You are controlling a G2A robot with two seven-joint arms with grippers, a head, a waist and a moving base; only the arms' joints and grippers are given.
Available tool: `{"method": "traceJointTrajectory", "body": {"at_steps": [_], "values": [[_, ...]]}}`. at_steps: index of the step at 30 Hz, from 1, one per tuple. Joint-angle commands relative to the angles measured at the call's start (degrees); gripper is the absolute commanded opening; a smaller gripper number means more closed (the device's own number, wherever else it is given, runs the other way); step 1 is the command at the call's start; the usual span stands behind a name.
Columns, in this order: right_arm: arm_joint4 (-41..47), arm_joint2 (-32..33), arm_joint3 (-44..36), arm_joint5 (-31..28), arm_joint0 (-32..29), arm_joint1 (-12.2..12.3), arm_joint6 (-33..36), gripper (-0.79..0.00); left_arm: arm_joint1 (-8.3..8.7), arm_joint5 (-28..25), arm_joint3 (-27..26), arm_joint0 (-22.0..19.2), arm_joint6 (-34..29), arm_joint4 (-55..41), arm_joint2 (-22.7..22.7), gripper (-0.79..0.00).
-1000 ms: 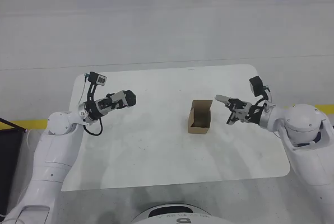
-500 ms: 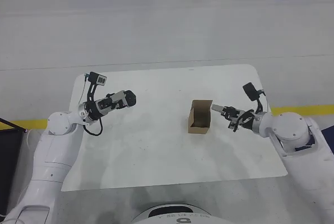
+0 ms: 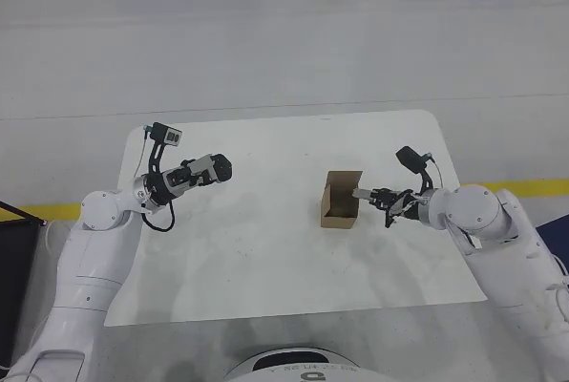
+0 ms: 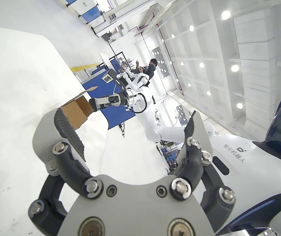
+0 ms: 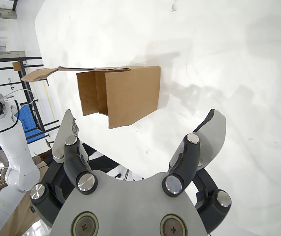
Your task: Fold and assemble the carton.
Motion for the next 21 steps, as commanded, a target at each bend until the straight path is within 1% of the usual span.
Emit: {"method": "traceJointTrajectory", "body": {"at_steps": [1, 3, 4, 6, 7, 9, 12, 15, 17, 18, 19, 21], "values": [[-1.06, -0.83, 0.58, -0.21, 0.37, 0.0, 0.64, -0.062, 0.0, 0.0, 0.0, 0.0, 0.0, 0.0, 0.0, 0.0], [-1.66, -1.89, 0.97, -0.68, 1.03, -0.11, 0.96, -0.16, 0.0, 0.0, 0.0, 0.0, 0.0, 0.0, 0.0, 0.0], [-1.51, -2.37, 1.22, -0.74, 1.38, -0.2, 1.0, -0.163, 0.0, 0.0, 0.0, 0.0, 0.0, 0.0, 0.0, 0.0], [-1.34, -3.16, 1.58, -0.76, 2.11, -0.39, 0.81, -0.209, 0.0, 0.0, 0.0, 0.0, 0.0, 0.0, 0.0, 0.0], [-1.18, -3.49, 1.78, -0.73, 2.44, -0.48, 0.69, -0.212, 0.0, 0.0, 0.0, 0.0, 0.0, 0.0, 0.0, 0.0], [-0.82, -4.0, 2.3, -0.73, 3.05, -0.65, 0.15, -0.179, 0.0, 0.0, 0.0, 0.0, 0.0, 0.0, 0.0, 0.0], [0.48, -3.99, 3.06, -0.98, 3.72, -0.85, -0.6, -0.175, 0.0, 0.0, 0.0, 0.0, 0.0, 0.0, 0.0, 0.0], [1.84, -2.85, 2.7, -1.6, 3.55, -0.8, -0.98, -0.135, 0.0, 0.0, 0.0, 0.0, 0.0, 0.0, 0.0, 0.0], [2.0, -1.75, 2.08, -1.91, 2.87, -0.61, -0.96, -0.114, 0.29, 1.11, 0.02, 0.23, 0.45, 3.6, -0.31, 0.0], [1.81, -1.26, 1.88, -2.03, 2.55, -0.5, -0.95, -0.08, 0.38, 0.95, -0.03, -0.1, 1.13, 5.76, -0.37, 0.0], [1.51, -0.81, 1.65, -2.03, 2.23, -0.41, -1.17, -0.043, 0.26, 0.18, -0.31, -0.71, 0.71, 7.52, 0.86, 0.0], [1.86, -0.03, 0.99, -2.2, 1.48, -0.31, -1.5, -0.034, -0.51, -1.21, 1.51, -3.14, -1.4, 9.6, 5.65, 0.0]]}}
